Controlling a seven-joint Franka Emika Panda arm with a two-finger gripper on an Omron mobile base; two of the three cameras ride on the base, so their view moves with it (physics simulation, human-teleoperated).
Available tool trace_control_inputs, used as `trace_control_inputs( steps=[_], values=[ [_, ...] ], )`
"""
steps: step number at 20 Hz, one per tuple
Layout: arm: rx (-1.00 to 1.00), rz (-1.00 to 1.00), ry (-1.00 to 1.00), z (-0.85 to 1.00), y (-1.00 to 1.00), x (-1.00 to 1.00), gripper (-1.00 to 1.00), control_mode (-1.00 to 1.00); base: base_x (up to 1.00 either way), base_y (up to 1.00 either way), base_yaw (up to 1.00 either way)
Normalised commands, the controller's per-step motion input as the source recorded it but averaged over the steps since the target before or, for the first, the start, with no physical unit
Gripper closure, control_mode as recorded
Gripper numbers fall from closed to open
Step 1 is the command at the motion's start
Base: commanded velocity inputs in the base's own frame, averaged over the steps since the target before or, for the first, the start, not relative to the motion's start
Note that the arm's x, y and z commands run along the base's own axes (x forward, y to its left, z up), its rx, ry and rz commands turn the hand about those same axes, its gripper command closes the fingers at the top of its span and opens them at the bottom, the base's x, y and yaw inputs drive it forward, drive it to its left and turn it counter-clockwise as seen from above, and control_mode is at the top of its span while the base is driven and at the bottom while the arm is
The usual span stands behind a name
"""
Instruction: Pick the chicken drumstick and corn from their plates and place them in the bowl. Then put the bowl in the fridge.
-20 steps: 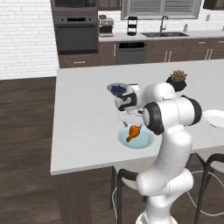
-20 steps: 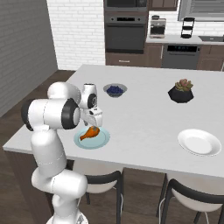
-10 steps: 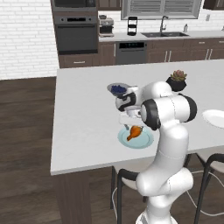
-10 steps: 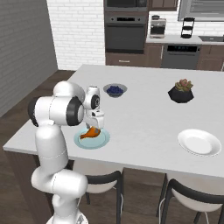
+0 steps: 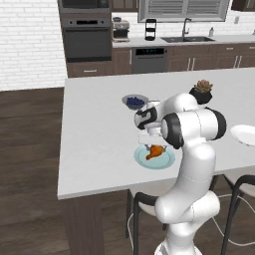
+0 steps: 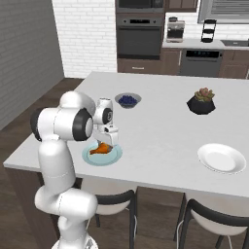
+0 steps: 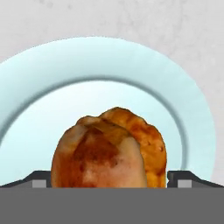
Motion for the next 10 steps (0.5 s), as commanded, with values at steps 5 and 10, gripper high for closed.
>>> trace_control_inputs(
  steps=[5,10],
  values=[
    [0.0,0.07,-0.01,-0.21,-0.05,0.0,-1.0,-1.0,0.0,0.0,0.0],
    [0.0,0.04,-0.04,-0.23,0.0,-0.02,1.0,-1.0,0.0,0.0,0.0]
  ],
)
